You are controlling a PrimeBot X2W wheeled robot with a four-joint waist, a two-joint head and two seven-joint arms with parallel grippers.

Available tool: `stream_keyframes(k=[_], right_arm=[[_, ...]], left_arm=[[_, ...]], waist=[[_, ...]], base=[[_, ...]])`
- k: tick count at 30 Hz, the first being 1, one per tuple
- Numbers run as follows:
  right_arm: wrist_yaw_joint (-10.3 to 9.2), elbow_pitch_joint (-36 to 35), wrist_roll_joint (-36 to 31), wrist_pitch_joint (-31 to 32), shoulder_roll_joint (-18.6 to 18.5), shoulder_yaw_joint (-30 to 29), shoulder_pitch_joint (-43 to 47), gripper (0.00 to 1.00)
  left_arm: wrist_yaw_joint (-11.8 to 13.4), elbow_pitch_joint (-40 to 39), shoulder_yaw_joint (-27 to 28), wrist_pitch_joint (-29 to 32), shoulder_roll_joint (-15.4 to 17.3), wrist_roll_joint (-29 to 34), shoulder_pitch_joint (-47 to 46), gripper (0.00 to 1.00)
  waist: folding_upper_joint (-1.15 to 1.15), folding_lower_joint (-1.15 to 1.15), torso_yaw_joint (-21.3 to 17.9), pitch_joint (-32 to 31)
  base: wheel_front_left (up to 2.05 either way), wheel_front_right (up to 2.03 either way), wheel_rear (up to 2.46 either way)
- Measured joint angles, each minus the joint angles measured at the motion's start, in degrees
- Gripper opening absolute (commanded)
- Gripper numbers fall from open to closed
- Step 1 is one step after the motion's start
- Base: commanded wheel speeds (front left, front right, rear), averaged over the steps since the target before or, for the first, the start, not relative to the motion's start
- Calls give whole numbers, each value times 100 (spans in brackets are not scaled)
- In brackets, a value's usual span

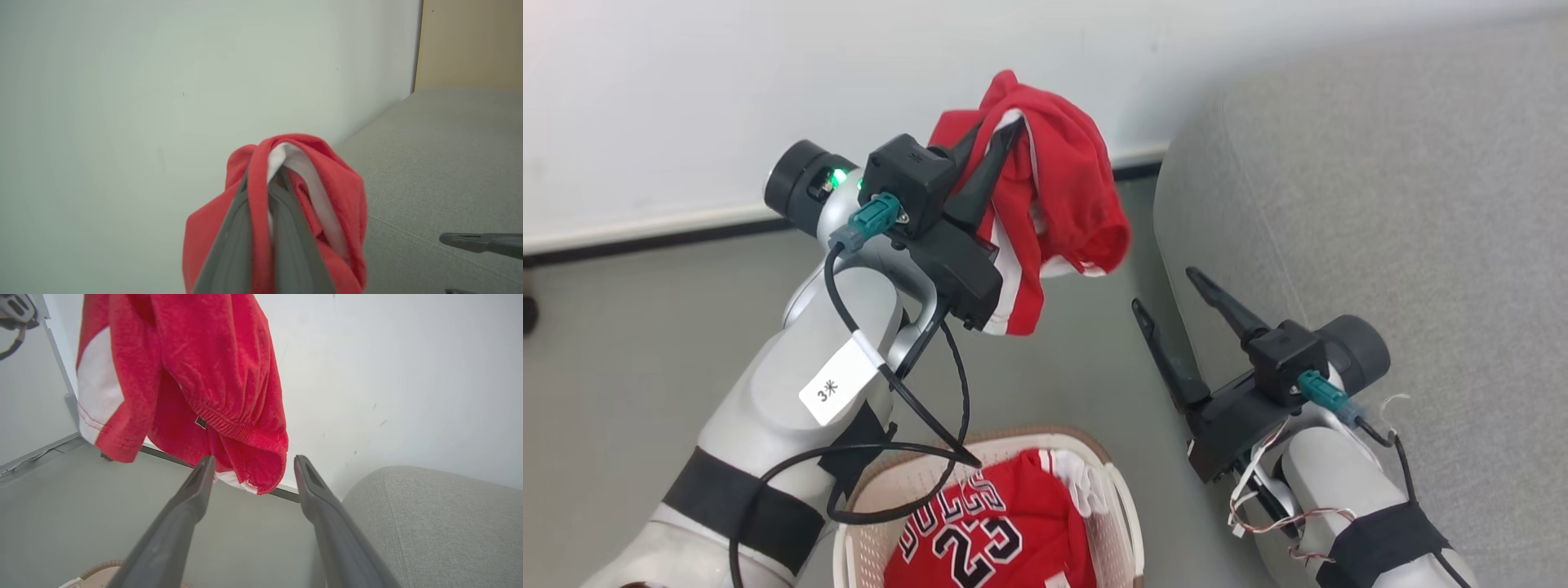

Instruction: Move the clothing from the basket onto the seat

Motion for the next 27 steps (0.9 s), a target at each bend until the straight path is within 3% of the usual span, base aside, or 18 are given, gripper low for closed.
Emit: stream_keyframes(k=[15,27], right_arm=[[49,445,60,1,13,541,39,100],[51,984,200,1,25,926,-230,100]], left_arm=[[0,186,-433,0,-148,-447,350,0],[0,-123,-744,11,-192,-698,486,0]], waist=[[0,0,237,-1015],[0,1,619,-1269]], base=[[0,0,0],[0,0,0]])
